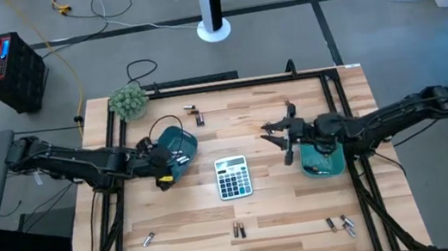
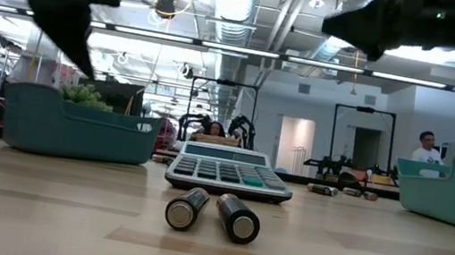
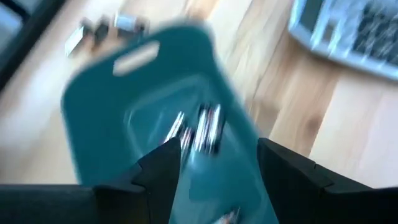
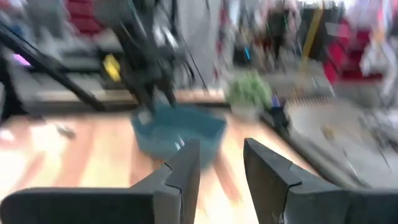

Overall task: Sort batteries
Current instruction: Put the brown/black battery into the green bin

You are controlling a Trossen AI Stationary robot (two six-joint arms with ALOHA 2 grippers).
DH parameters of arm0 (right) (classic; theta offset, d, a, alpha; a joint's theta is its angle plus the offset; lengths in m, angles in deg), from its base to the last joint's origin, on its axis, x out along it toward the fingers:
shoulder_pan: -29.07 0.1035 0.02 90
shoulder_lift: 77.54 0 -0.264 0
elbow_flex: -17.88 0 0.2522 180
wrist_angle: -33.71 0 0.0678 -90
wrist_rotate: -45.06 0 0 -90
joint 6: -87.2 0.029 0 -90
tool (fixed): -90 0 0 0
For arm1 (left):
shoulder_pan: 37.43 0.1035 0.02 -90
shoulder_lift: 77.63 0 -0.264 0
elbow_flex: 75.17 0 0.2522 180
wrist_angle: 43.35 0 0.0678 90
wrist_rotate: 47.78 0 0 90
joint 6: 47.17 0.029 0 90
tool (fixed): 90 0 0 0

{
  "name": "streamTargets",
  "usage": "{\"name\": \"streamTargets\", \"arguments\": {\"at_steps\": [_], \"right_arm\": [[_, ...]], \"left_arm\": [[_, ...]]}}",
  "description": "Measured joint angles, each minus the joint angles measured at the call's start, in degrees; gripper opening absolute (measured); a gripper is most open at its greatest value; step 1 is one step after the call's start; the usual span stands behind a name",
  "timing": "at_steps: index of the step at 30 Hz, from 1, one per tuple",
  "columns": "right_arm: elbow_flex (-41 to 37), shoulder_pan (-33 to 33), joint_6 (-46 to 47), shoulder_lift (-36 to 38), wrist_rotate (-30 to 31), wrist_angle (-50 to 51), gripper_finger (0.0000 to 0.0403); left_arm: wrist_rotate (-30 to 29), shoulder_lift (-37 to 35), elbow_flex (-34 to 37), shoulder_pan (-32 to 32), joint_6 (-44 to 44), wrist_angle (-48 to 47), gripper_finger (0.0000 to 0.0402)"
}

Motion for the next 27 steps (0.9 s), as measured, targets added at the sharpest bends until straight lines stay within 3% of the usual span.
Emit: {"name": "streamTargets", "arguments": {"at_steps": [6, 10, 17, 21, 27], "right_arm": [[7.80, -0.58, 7.66, -4.41, 7.51, 21.51, 0.0161], [12.06, -2.55, 11.44, -7.61, 7.91, 32.08, 0.0175], [16.51, -1.95, 12.25, -14.44, -0.72, 36.26, 0.0183], [18.34, 0.99, 8.90, -18.14, -1.22, 40.03, 0.0183], [22.03, 1.90, 17.22, -21.06, -5.54, 45.83, 0.0183]], "left_arm": [[-2.37, 0.02, 0.00, 0.00, 10.76, 13.52, 0.0205], [-2.32, 0.02, 0.00, 0.00, 18.83, 22.58, 0.0205], [-0.54, 0.00, 1.16, 1.45, 25.69, 30.53, 0.0205], [0.57, 0.02, 4.45, 3.76, 26.64, 34.31, 0.0205], [5.46, 0.02, 6.64, 8.17, 27.24, 38.10, 0.0205]]}}
